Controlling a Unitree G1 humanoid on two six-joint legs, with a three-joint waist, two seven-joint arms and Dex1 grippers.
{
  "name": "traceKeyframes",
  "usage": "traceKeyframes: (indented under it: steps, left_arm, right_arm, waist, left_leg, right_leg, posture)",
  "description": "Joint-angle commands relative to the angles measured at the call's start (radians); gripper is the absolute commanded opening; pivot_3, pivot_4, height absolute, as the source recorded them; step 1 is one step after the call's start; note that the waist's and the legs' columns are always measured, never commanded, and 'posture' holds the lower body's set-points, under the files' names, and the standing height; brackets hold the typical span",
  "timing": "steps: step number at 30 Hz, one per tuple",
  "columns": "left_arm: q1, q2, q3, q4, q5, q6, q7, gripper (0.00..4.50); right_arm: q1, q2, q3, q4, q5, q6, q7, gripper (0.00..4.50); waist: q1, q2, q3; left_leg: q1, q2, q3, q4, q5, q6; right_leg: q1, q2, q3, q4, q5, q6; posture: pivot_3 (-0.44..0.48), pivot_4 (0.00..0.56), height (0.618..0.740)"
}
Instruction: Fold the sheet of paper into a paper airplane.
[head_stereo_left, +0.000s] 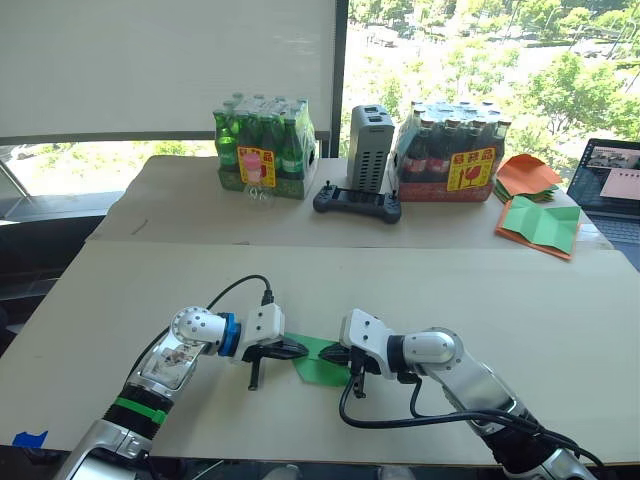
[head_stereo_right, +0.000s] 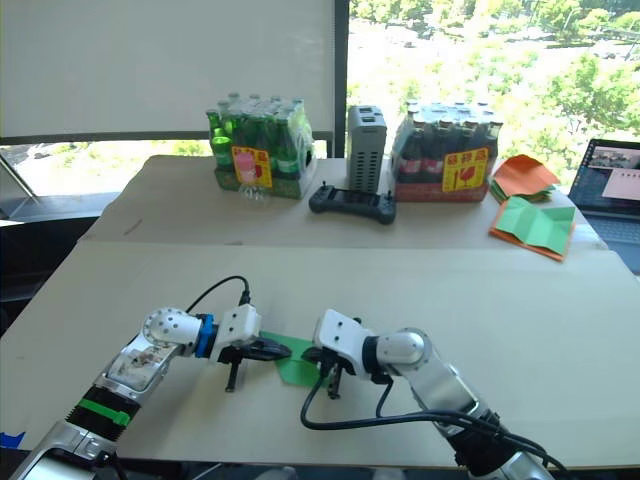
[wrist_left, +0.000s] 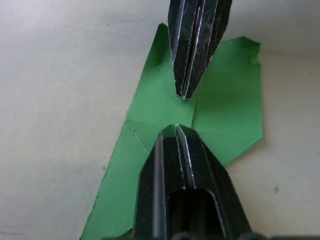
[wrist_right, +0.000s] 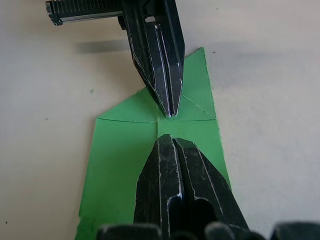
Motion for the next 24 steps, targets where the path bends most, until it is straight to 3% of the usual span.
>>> traceKeyframes:
  steps: [1, 24]
  left_arm:
    - [0.02, 0.01, -0.021, -0.005, 0.029, 0.002, 0.002, 0.0]
    - [0.026, 0.017, -0.021, -0.016, 0.027, 0.0, -0.001, 0.0]
  right_arm:
    - [0.016, -0.026, 0.019, 0.0, -0.023, -0.002, 0.014, 0.02]
    - [0.088, -0.124, 0.003, -0.029, -0.033, 0.101, 0.036, 0.02]
  waist:
    - [0.0, 0.0, 0.0]
    - [0.012, 0.0, -0.004]
  left_leg:
    - [0.0, 0.0, 0.0, 0.0, 0.0, 0.0]
    - [0.003, 0.0, 0.0, 0.0, 0.0, 0.001]
  right_leg:
    - [0.0, 0.0, 0.0, 0.0, 0.0, 0.0]
    - [0.003, 0.0, 0.0, -0.001, 0.0, 0.0]
  posture:
    - [0.0, 0.15, 0.675]
    - [0.0, 0.15, 0.675]
